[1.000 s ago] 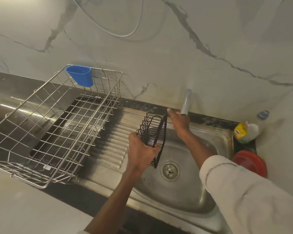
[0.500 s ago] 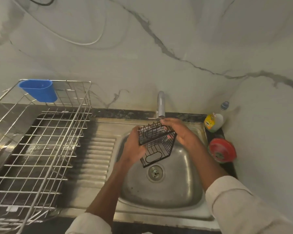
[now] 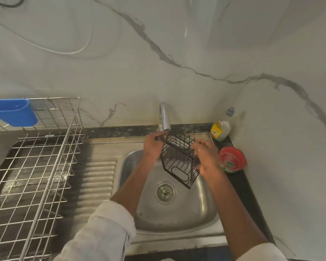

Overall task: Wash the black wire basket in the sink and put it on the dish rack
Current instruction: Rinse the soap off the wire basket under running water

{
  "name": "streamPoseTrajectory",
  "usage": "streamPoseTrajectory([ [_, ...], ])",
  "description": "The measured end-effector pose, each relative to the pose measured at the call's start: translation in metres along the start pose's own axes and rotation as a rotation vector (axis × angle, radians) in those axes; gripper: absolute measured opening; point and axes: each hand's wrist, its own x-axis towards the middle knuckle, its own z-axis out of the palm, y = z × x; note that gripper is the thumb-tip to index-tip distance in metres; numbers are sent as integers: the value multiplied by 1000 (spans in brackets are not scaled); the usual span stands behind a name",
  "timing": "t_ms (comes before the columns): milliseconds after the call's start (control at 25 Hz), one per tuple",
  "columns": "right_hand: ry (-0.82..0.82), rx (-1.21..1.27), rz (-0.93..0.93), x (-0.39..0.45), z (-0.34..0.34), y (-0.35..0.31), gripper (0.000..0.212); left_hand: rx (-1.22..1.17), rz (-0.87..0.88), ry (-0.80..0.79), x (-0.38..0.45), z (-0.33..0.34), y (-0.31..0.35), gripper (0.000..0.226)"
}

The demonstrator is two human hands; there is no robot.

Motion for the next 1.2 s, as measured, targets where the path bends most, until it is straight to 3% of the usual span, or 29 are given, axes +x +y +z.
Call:
streamPoseTrajectory([
  [160,-95,-434,-51,-5,-23,5,22,-127,11,-184,14,13,6,44],
  [240,-124,-591,-67,1,-32,12,16,-88,42,-247,15,17,8,37],
  [360,-149,-465,69,1,-33,26,6,-124,40,-282,12,19,7,19],
  [440,-119,-478,37,1,-24,34,8,-148,54,-263,7,17,9,15],
  [640,-155,-589,-34,1,-2,36,13,-152,26,-236,4,-4,-5,29],
  [720,-186,-710,-121,3,1,33,18,-259,-106,-112,-6,-9,-19,29],
  [800,-241,-873,-214,2,2,31,23,-356,-359,-20,-20,-15,-31,22],
  [920,-399,-803,-262,0,-6,31,11,-702,-739,-146,-36,-28,-47,44],
  [1000,-540,-777,-324,-2,-16,31,12,-911,-787,-180,-40,-37,-56,42],
  [1120,-689,-830,-411,-5,-27,35,23,-936,-847,57,-31,-38,-80,33],
  [1200,-743,-808,-349,-3,-39,34,30,-866,-855,183,-31,-31,-93,27],
])
